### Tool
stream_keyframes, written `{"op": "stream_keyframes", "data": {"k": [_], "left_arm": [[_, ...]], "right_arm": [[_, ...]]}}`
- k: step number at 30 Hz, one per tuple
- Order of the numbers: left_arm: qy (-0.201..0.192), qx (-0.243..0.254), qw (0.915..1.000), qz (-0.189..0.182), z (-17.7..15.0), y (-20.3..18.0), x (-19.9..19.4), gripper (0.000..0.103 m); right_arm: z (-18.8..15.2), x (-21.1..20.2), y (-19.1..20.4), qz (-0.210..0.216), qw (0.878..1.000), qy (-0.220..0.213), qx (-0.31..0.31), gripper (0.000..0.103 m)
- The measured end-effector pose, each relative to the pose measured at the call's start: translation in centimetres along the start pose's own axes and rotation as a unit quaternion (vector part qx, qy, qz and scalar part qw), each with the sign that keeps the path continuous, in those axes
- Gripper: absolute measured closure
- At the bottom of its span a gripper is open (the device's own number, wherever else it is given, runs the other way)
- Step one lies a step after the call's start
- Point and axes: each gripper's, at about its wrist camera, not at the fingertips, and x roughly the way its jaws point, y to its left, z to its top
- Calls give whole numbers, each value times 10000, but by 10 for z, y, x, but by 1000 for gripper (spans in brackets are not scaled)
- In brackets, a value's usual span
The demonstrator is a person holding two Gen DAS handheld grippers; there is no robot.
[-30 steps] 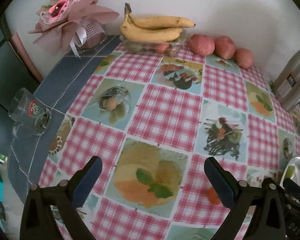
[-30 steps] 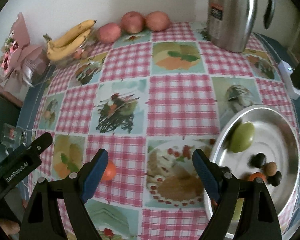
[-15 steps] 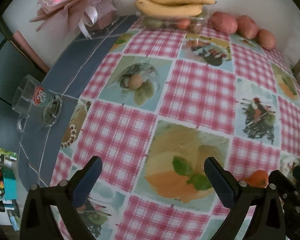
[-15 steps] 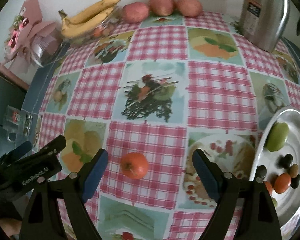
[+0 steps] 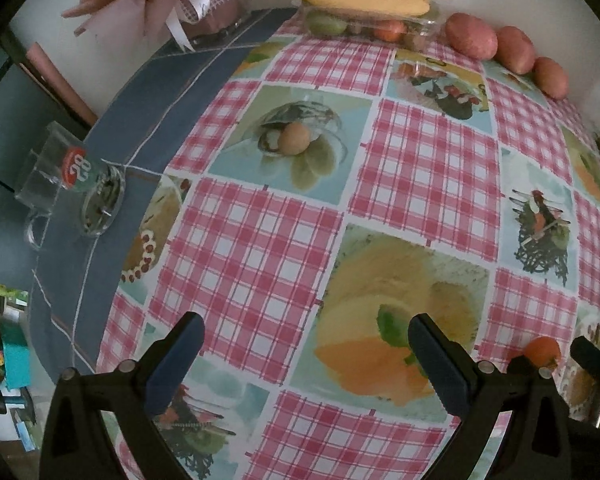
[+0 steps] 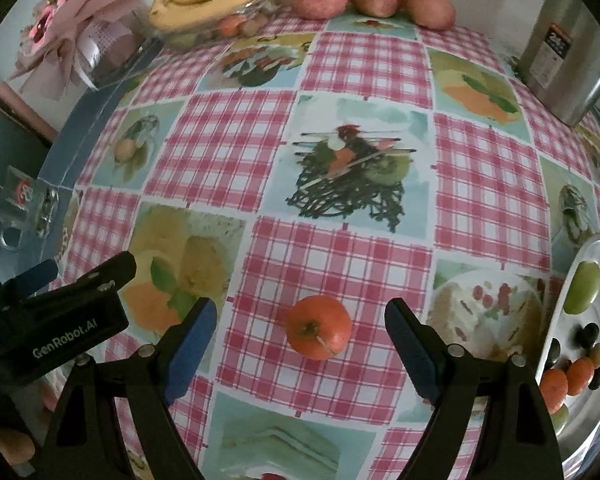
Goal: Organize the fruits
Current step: 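Lower the right tool onto the orange on the cloth and close on it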
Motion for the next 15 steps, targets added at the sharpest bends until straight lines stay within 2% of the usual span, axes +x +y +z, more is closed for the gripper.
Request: {"op": "stream_keyframes", "data": {"k": [8,15], "left_arm": [[18,23,10000,5,-1,2,2,0],[21,77,10000,-4,-1,0,2,0]], "right_arm": [[-3,10,6,-68,9999,82,-129,17],[-4,12,-7,-135,9998,131,29,34]]}}
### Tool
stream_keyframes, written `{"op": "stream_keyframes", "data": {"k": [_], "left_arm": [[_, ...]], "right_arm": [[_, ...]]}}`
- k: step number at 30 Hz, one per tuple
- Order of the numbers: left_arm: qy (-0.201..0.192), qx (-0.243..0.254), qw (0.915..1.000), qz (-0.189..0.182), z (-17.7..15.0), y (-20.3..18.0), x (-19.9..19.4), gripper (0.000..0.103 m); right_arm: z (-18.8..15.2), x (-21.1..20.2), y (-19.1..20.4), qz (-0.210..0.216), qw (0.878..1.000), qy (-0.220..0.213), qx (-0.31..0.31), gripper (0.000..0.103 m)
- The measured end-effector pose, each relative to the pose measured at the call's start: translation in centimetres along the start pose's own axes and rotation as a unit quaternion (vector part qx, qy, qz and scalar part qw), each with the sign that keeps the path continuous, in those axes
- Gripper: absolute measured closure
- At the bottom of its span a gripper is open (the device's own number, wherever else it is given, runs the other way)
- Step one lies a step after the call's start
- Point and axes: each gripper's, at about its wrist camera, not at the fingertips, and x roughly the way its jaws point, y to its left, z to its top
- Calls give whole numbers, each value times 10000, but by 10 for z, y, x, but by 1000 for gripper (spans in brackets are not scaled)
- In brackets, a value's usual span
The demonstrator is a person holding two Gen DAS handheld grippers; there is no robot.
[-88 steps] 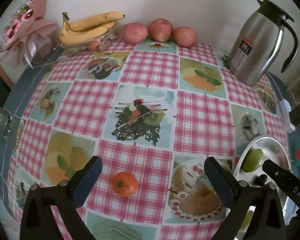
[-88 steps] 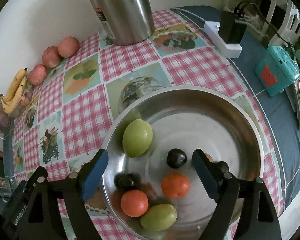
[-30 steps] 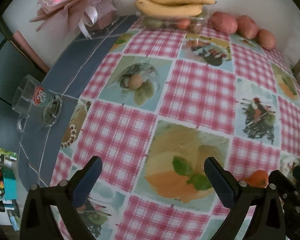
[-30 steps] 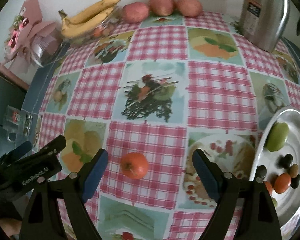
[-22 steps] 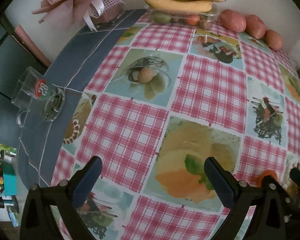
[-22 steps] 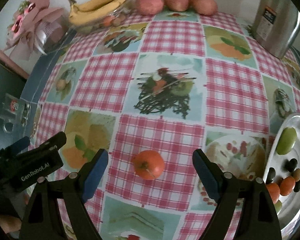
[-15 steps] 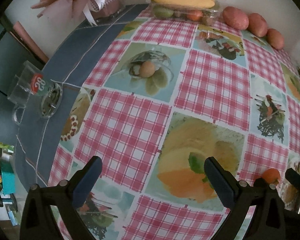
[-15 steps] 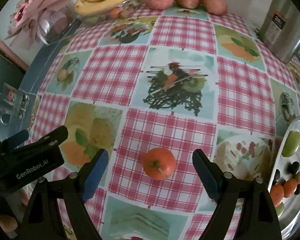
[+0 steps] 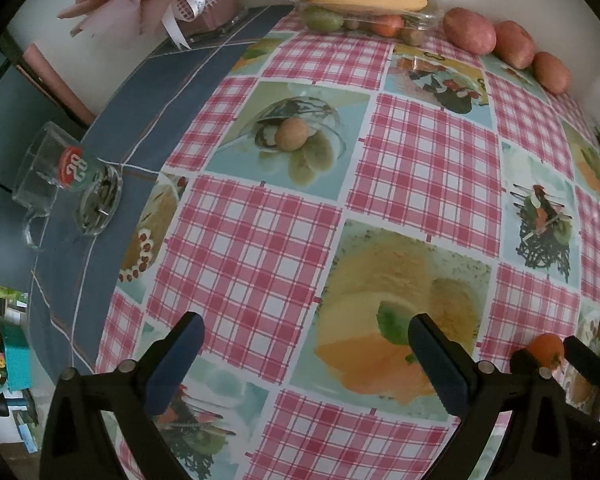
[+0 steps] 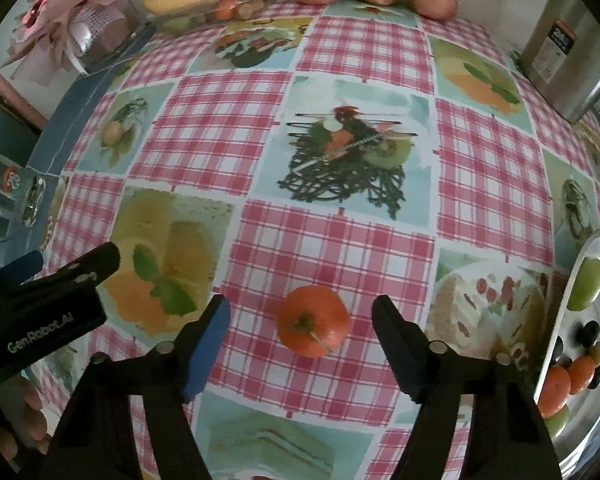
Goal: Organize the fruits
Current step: 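Lower the right tool onto the orange on the cloth and close on it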
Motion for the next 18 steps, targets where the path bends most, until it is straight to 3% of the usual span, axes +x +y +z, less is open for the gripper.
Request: {"op": "stream_keyframes", "data": {"k": [5,8,15,18], "left_arm": [[-1,40,10000,-32,0,-3,-1,0],[-2,79,10000,-37,0,-5,-1,0],[-11,127,9999,-91,0,-9,-3,0],[17,180,9997,-133,0,-13,-1,0]], "right_arm": [[0,4,-5,20,9999,69,121,39],[-3,2,-11,82,9998,103,157,52],[-6,-1,-13,236,9995,115,201,65],[-6,-2,-11,268,9993,121,217,65]]}}
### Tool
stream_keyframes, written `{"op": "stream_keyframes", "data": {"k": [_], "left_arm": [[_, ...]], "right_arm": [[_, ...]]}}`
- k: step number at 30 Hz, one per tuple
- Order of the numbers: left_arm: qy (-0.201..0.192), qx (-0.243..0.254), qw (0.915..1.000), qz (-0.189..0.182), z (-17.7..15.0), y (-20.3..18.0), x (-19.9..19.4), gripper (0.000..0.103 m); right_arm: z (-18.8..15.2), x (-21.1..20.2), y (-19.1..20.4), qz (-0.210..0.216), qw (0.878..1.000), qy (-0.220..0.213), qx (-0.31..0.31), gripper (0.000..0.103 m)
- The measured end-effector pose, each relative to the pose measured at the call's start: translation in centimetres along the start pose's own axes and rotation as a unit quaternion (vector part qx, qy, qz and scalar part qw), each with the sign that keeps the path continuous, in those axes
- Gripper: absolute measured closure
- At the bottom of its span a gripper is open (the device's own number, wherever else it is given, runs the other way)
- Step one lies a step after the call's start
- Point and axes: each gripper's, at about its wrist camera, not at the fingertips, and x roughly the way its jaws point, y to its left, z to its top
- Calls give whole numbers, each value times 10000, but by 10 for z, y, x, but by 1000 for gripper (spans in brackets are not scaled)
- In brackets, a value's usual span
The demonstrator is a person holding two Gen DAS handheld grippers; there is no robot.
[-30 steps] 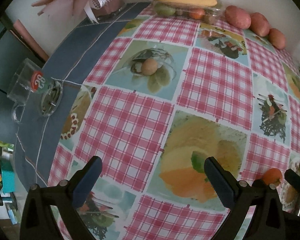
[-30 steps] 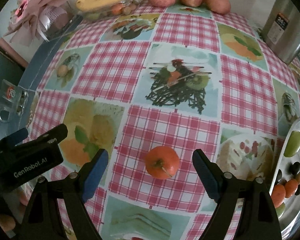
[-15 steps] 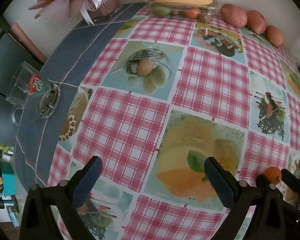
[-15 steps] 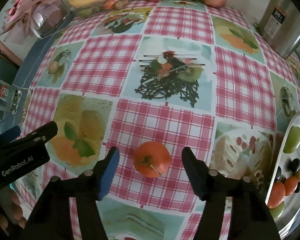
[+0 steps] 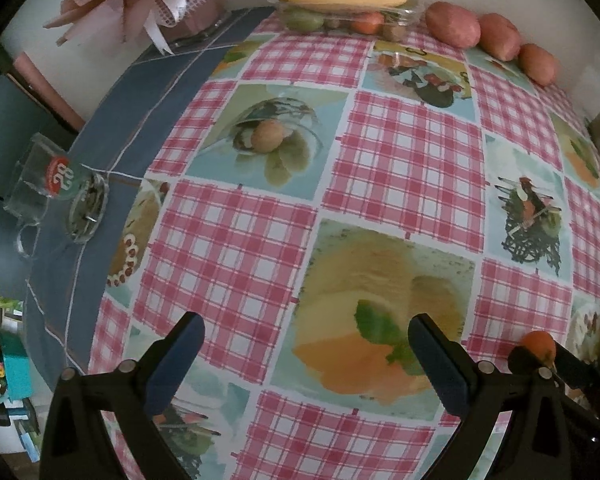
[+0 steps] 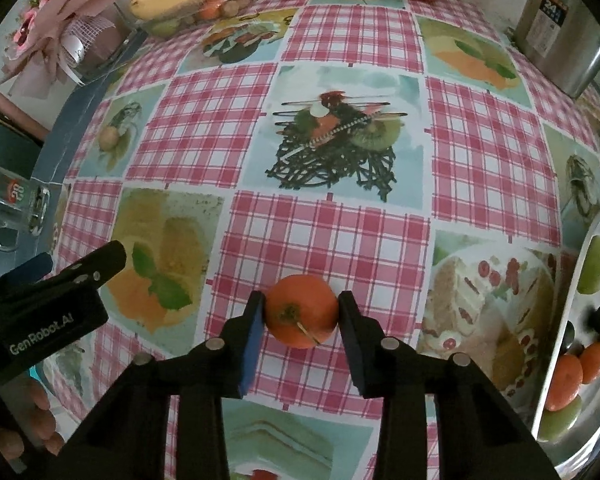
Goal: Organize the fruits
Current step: 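Lower the right tool onto the orange on the cloth and close on it, then lift the orange with the right tool while left tool grasps a small brown fruit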
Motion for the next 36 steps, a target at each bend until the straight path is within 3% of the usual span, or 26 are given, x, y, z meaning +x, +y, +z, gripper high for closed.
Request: {"op": "stream_keyframes", "data": {"k": [5,15,25,36], "left_arm": [[14,59,10000,-2,0,-5,2,0],[-99,-319,9992,-214,5,-1,3,1],[-271,-119,9982,-519,19,-20,3,15],[-834,487,9952,124,54,5,4,17]], "right_arm": [[2,-6,0,150,9998,-99,70,65],[3,-26,-33,240,9978,-396,475,65],[1,-39,-61,350,9943,-571,825,65],[3,-43,-71,347,9930,-656,922,65]]}}
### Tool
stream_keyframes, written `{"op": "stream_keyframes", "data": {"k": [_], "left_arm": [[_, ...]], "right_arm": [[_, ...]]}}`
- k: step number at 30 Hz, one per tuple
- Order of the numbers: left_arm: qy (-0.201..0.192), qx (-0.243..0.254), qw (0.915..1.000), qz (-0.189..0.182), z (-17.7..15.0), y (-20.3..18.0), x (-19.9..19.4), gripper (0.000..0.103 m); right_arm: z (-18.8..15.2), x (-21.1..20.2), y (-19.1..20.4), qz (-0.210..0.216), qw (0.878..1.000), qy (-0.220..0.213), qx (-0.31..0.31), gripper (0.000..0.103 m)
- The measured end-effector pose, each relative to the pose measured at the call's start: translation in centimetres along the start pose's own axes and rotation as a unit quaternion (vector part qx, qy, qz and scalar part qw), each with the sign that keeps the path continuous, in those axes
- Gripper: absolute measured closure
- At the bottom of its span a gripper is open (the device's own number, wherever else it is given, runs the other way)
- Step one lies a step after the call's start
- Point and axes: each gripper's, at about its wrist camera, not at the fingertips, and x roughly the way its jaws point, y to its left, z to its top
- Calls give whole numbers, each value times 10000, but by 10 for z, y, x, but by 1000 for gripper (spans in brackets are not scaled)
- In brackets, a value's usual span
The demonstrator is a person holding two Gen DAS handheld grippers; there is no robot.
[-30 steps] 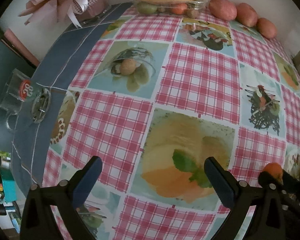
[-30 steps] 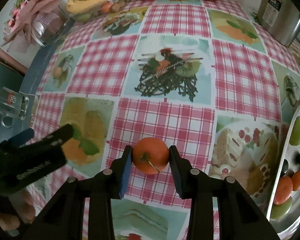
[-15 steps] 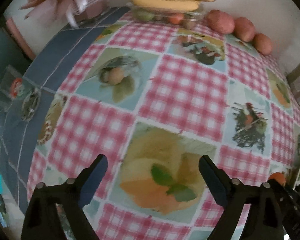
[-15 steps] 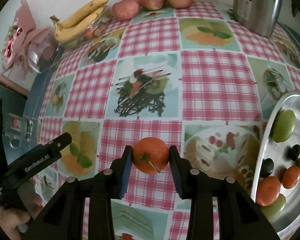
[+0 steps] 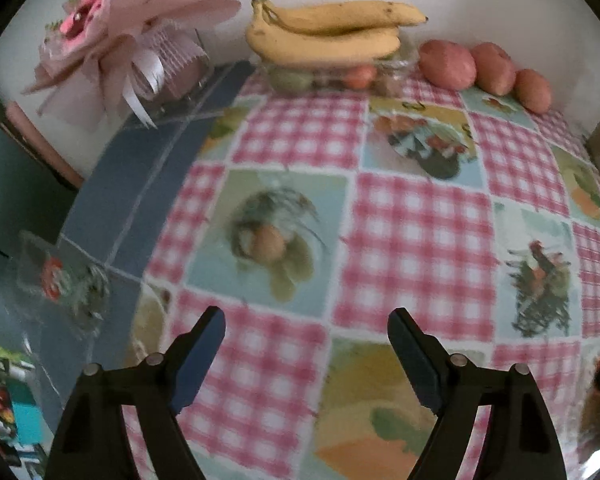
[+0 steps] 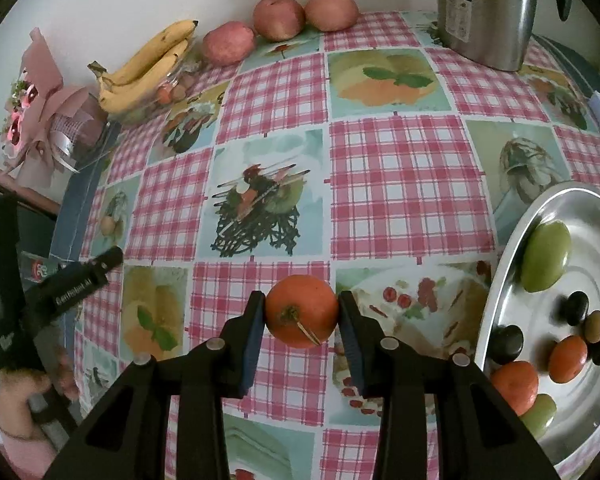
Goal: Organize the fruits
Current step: 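Lift the orange with the right tool while left tool grasps a small brown fruit, then carry the orange and the brown fruit in both tools over the plate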
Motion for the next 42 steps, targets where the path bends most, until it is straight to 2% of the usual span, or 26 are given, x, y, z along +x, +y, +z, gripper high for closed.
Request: {"op": "stream_keyframes", "data": {"k": [3,6,8,14,19,21,31,42], "left_arm": [[-115,144,9997,166,8,5,3,17],[-165,168,9996,168,13,13,6,18],[-133,136,9998,68,18,20,10,26],[-70,-117,9992,-377,33,40,23,31],[67,-268,9980,-573,40,53,34,41],[134,-311,9973,-644,41,55,39,42],[465,-447,9939,-892,37,49,57,76],[489,-926,9879,-1145,33,51,29,76]], "right_arm": [[1,2,2,-18,10000,13,-34,65],[2,2,4,-45,10000,11,-66,65],[2,3,5,-60,9999,18,-83,65],[5,7,6,-110,9999,48,-108,65],[6,11,4,-169,9998,86,-95,65],[6,12,3,-180,9998,94,-89,65],[6,14,4,-190,9997,106,-90,65],[7,9,2,-46,10000,65,-30,65]]}}
